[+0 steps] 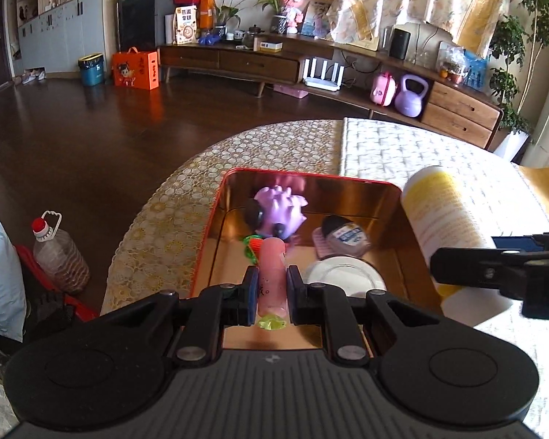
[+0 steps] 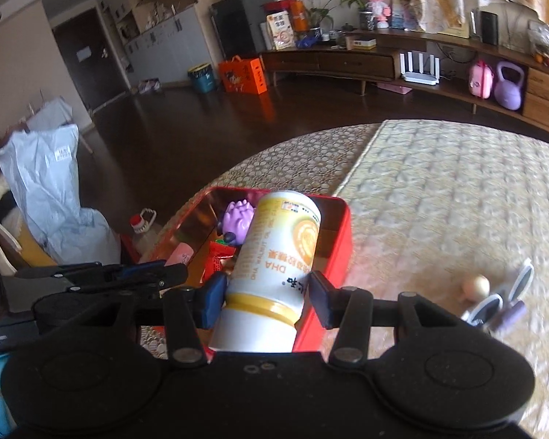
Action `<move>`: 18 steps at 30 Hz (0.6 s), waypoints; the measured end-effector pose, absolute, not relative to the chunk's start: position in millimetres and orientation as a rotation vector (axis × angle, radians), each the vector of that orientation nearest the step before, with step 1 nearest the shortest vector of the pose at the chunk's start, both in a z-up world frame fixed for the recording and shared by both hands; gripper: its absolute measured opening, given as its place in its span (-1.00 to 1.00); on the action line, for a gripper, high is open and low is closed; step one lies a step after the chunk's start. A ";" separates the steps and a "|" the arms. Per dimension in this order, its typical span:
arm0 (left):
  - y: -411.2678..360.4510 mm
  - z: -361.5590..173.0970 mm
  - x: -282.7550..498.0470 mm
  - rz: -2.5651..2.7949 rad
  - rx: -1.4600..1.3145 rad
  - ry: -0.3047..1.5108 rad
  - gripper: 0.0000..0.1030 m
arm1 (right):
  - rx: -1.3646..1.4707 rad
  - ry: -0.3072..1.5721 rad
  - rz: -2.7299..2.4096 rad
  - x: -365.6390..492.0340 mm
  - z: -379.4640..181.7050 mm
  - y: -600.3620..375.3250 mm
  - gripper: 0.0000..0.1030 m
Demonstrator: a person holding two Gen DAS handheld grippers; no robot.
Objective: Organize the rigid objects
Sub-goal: 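Carry the lip balm with the left tool while the right tool carries the DHA bottle to the box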
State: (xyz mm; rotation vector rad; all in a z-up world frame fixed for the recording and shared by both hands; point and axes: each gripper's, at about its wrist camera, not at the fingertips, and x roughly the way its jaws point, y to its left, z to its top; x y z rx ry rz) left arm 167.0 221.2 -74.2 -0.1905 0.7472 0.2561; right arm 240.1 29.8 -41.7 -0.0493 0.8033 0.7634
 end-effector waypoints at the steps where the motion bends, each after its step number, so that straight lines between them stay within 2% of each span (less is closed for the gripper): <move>1: 223.7 -76.2 168.5 0.256 -0.190 0.750 -0.70 | -0.057 0.805 0.767 241.7 -43.6 34.4 -0.06; 18: 240.4 -101.3 186.0 0.261 -0.189 0.806 -0.70 | -0.191 0.863 0.744 277.9 -63.3 80.5 -0.06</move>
